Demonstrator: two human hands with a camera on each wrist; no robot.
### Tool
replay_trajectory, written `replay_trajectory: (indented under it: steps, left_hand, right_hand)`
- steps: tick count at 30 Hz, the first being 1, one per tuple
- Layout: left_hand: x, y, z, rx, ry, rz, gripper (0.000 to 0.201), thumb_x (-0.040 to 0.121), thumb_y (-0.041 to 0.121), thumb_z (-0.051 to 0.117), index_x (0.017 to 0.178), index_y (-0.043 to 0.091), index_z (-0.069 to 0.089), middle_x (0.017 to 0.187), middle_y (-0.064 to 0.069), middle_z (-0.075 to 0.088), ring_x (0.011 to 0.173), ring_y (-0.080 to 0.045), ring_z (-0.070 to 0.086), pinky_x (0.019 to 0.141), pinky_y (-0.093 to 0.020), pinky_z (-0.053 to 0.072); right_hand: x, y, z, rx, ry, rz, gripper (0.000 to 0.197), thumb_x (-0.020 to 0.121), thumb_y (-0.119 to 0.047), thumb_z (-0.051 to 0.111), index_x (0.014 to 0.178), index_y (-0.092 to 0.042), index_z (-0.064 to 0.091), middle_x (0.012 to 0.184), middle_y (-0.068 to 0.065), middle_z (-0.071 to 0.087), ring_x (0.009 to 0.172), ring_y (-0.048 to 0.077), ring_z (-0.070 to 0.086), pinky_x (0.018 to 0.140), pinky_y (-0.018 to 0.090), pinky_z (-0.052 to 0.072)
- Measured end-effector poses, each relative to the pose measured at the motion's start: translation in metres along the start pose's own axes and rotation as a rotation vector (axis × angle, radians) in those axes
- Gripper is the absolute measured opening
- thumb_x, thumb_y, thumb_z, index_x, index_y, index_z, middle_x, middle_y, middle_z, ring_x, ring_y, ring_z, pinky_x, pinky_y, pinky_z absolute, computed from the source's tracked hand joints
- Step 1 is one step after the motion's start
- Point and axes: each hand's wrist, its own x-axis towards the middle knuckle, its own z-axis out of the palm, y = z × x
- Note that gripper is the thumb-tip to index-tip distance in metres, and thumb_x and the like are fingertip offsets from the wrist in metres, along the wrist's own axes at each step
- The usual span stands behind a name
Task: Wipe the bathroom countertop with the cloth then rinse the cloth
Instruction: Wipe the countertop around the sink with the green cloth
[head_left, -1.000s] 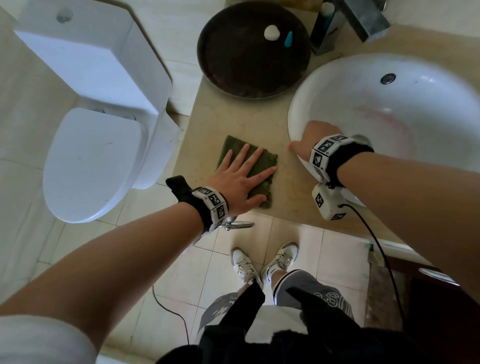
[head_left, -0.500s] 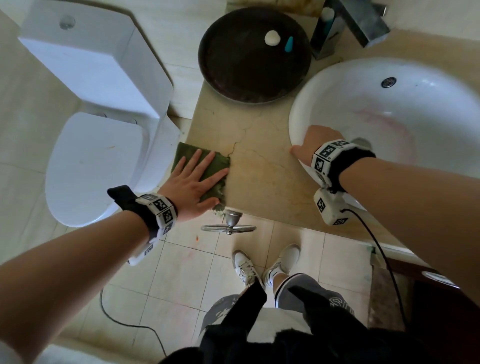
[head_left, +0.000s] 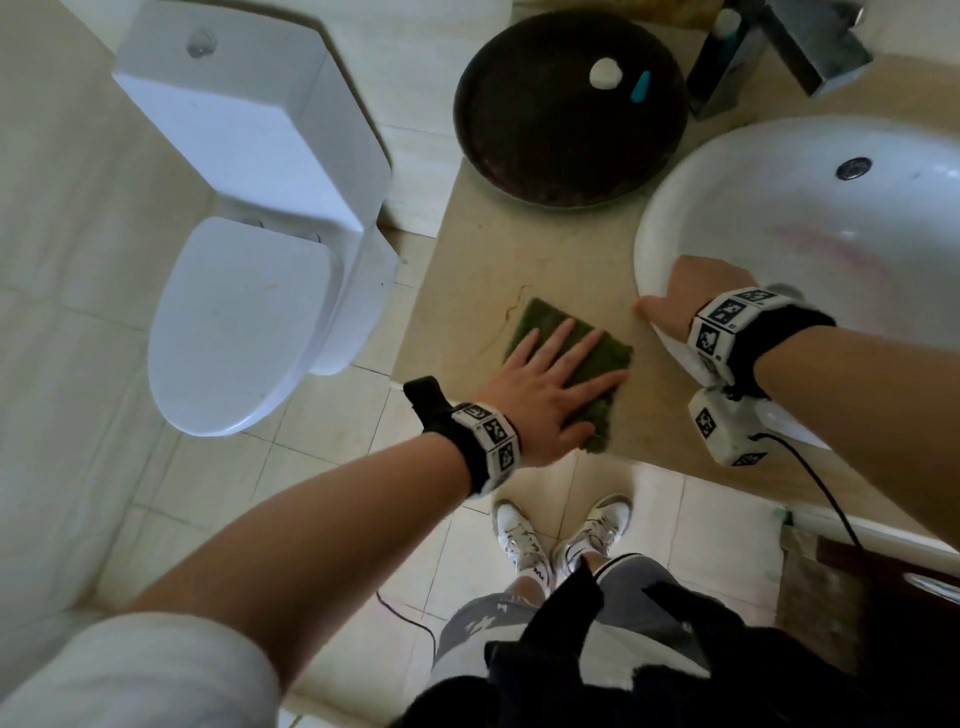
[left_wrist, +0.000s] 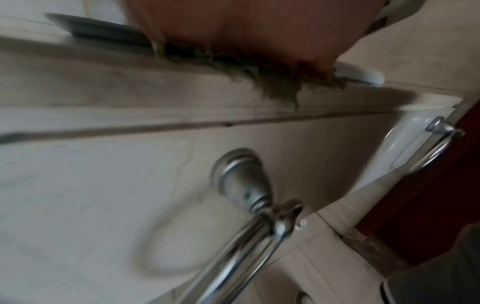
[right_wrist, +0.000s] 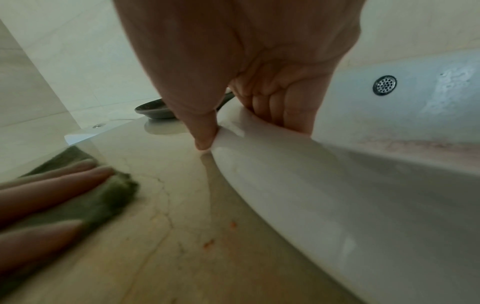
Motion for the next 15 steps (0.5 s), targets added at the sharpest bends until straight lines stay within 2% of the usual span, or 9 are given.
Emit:
replay_trajectory:
  steps: [5, 9, 12, 15]
  left_hand:
    - [-0.047, -0.052, 0.011, 0.025, -0.001, -0.133, 0.068, 0.091, 0.063, 0.025, 0.15, 0.046, -0.003, 0.161, -0.001, -0.013, 0.148, -0.028, -0.014, 0.119, -0.052, -0.002]
    - [-0.075, -0.086, 0.012, 0.032, -0.052, -0.202, 0.063, 0.092, 0.059, 0.014, 0.147, 0.045, -0.013, 0.16, -0.001, -0.017, 0.146, -0.027, -0.018, 0.119, -0.051, -0.002]
    - [-0.078, -0.095, 0.015, 0.042, -0.058, -0.192, 0.061, 0.093, 0.058, 0.012, 0.147, 0.044, -0.013, 0.161, -0.002, -0.014, 0.146, -0.028, -0.017, 0.119, -0.051, -0.004]
    - [-0.062, -0.088, 0.011, 0.034, -0.056, -0.209, 0.063, 0.093, 0.06, 0.013, 0.148, 0.044, -0.014, 0.16, -0.001, -0.018, 0.146, -0.029, -0.019, 0.119, -0.052, -0.004]
  right_hand:
    - [0.006, 0.0, 0.004, 0.006, -0.005, 0.024, 0.05, 0.087, -0.049, 0.056, 0.11, -0.005, 0.055, 0.092, 0.011, 0.056, 0.077, 0.03, 0.052, 0.067, 0.034, 0.042]
    - [0.004, -0.003, 0.003, 0.016, -0.002, 0.026, 0.047, 0.087, -0.049, 0.056, 0.105, -0.005, 0.057, 0.087, 0.01, 0.054, 0.076, 0.029, 0.051, 0.068, 0.034, 0.042]
    - [0.002, -0.003, 0.003, 0.04, -0.006, 0.037, 0.045, 0.086, -0.048, 0.057, 0.102, -0.007, 0.056, 0.085, 0.009, 0.053, 0.075, 0.03, 0.051, 0.067, 0.034, 0.042]
    - [0.002, -0.002, 0.001, 0.036, -0.01, 0.023, 0.047, 0.087, -0.049, 0.057, 0.107, -0.006, 0.056, 0.095, 0.013, 0.06, 0.077, 0.03, 0.05, 0.068, 0.034, 0.041]
